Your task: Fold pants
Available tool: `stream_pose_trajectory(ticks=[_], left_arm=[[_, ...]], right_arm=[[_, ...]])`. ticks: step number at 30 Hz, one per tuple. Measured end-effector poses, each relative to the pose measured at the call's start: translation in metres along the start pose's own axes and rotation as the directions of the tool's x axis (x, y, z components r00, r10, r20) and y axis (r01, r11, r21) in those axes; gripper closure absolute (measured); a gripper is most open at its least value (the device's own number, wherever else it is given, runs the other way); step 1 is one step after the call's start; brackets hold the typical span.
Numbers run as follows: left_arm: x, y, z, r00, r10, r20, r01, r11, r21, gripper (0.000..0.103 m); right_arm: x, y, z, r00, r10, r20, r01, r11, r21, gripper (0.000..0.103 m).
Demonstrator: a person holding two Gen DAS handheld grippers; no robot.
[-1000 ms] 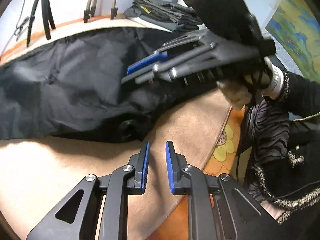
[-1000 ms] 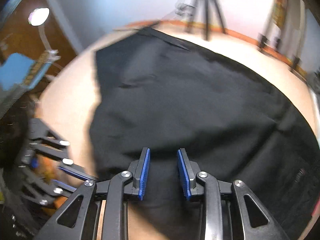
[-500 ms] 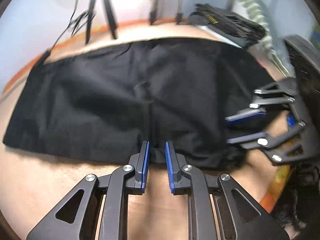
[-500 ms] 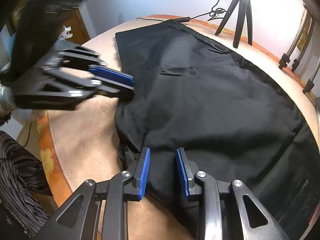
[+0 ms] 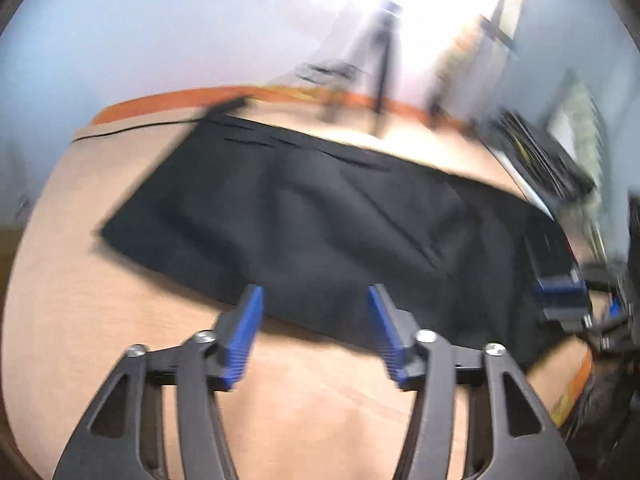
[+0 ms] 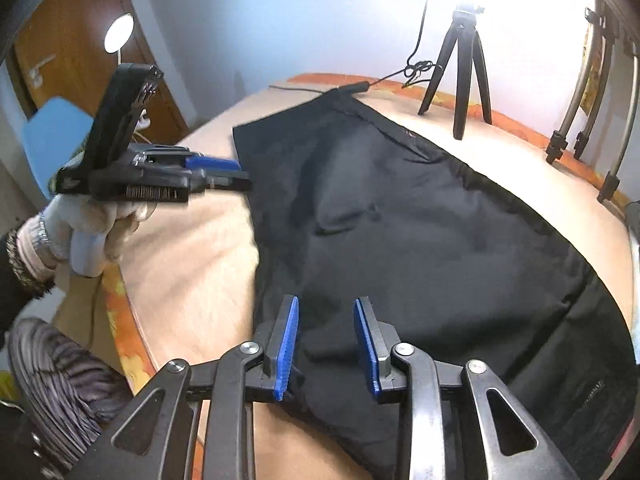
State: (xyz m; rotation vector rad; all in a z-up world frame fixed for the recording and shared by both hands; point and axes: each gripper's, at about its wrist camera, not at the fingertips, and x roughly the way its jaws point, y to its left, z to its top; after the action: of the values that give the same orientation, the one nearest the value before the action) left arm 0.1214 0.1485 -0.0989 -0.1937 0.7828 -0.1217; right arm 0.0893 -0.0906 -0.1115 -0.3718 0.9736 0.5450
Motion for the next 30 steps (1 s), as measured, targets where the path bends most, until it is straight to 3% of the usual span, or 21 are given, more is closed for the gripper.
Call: stream_pose_trajectory(ticks=[6,10,18,21,25,30], left_arm=[[-0.004,0.080,0.018,0.994,0.088,0.057,-0.073,0.971,-0.229,0.044],[0.008,0.111,0.024,0.990,0.133,0.047,-0.116,0.960,-0.257,0.043],[0.035,0.128,0.031,0.981,0.193,0.020,-0.184,0.956,-0.227,0.043],[0.043,0.130,0.032,0.981,0.195,0.012,-0.189,0.960,-0.206,0.043],[0.050,0.129,0.029,0.982,0.189,-0.002,-0.186,0.969,-0.164,0.043],[0.053,0.124,0.028,0.978,0.210,0.004,-0.209,0.974,-0.091,0.046]], right_arm=[[0.006,-0.003,0.016,1.000,0.017,0.004,-0.017,1.000,0.008,0.067],[0.014,-0.003,0.022,1.000,0.027,0.003,-0.027,1.000,0.015,0.066],[0.037,-0.003,0.049,0.999,0.026,-0.027,-0.026,1.000,0.007,0.066],[0.047,-0.002,0.071,0.999,0.034,-0.027,-0.034,0.999,0.009,0.065],[0.062,-0.002,0.103,1.000,0.024,-0.018,-0.023,1.000,0.017,0.054],[0.085,-0.006,0.137,0.998,0.054,-0.031,-0.052,0.997,0.061,0.054]])
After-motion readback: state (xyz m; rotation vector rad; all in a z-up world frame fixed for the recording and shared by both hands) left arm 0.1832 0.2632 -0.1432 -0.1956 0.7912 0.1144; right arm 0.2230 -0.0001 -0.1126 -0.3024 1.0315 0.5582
